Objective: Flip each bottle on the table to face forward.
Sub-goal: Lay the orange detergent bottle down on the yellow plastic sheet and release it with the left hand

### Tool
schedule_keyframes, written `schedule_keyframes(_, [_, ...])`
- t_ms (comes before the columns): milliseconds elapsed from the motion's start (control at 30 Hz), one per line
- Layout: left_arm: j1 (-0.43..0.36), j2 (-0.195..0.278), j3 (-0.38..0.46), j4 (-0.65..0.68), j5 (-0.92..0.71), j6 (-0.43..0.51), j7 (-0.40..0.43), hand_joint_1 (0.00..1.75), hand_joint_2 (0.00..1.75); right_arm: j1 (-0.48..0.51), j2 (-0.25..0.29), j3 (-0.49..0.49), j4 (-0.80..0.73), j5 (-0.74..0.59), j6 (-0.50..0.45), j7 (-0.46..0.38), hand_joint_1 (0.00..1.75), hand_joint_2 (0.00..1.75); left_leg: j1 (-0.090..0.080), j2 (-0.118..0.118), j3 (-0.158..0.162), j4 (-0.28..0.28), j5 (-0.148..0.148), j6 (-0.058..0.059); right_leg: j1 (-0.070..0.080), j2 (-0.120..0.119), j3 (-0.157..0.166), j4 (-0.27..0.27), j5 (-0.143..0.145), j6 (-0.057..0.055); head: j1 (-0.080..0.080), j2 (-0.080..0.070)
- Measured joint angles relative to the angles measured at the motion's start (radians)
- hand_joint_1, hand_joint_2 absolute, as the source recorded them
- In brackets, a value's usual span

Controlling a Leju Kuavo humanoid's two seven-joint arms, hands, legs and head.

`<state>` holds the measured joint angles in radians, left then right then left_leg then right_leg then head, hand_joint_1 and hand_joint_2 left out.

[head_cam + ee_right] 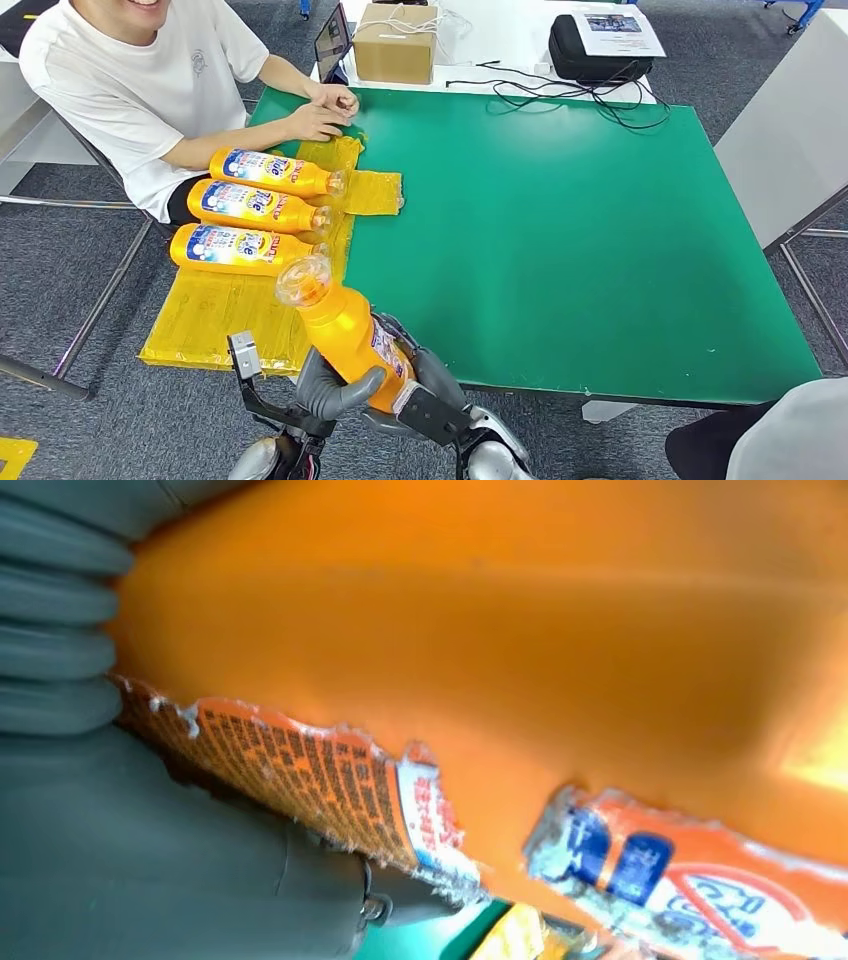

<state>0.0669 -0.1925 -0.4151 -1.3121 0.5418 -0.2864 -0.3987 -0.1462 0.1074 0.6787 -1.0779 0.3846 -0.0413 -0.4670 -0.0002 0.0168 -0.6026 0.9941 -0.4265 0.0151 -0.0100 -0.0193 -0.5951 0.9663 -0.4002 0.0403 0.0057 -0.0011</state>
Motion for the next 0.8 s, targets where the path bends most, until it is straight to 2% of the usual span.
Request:
schedule_keyframes(300, [0.016,0.002,0.01,-0.045,-0.017,0.038,0.007,1.75,1.75,0.06,0.024,-0.061,-0.051,-0.034,-0.088,-0.026,0.0,0.0,0.0,0.0,0.0,0.0,0.0,0.0,0.0,0.0,0.0,0.0,0.0,0.0,0.0,0.0])
schedule_keyframes(367, [0.02,0.003,0.011,-0.058,-0.11,0.124,-0.019,1.75,1.75,0.08,0.033,-0.084,-0.073,-0.045,-0.144,-0.054,0.0,0.0,0.0,0.0,-0.001,0.0,0.0,0.0,0.0,-0.001,0.0,0.0,0.0,0.0,0.0,0.0])
schedule_keyframes(467, [0.021,0.009,0.018,-0.078,-0.391,0.368,-0.068,1.75,1.75,0.123,0.047,-0.149,-0.144,-0.085,-0.289,-0.126,0.0,0.0,0.0,-0.002,-0.001,0.0,0.0,0.0,0.0,-0.001,0.0,0.0,0.0,0.0,0.0,0.0])
schedule_keyframes(533, [0.013,0.015,0.031,-0.085,-0.534,0.484,-0.078,1.75,1.75,0.149,0.054,-0.197,-0.199,-0.115,-0.357,-0.153,0.0,0.0,0.0,-0.002,-0.001,0.0,0.0,0.0,0.0,-0.001,0.0,0.0,0.0,0.0,0.0,0.0])
schedule_keyframes(700, [-0.002,0.027,0.058,-0.1,-0.713,0.594,-0.075,1.75,1.75,0.188,0.079,-0.306,-0.297,-0.202,-0.446,-0.195,0.0,0.0,0.0,-0.002,0.0,0.0,0.0,0.0,0.0,-0.001,0.0,0.0,0.0,0.0,0.0,0.0])
schedule_keyframes(800, [-0.021,0.043,0.077,-0.103,-0.927,0.698,-0.028,1.75,1.75,0.197,0.102,-0.378,-0.34,-0.267,-0.513,-0.222,0.0,0.0,0.0,-0.002,0.0,0.0,0.0,0.0,0.0,-0.001,0.0,0.0,0.0,0.0,0.0,0.0])
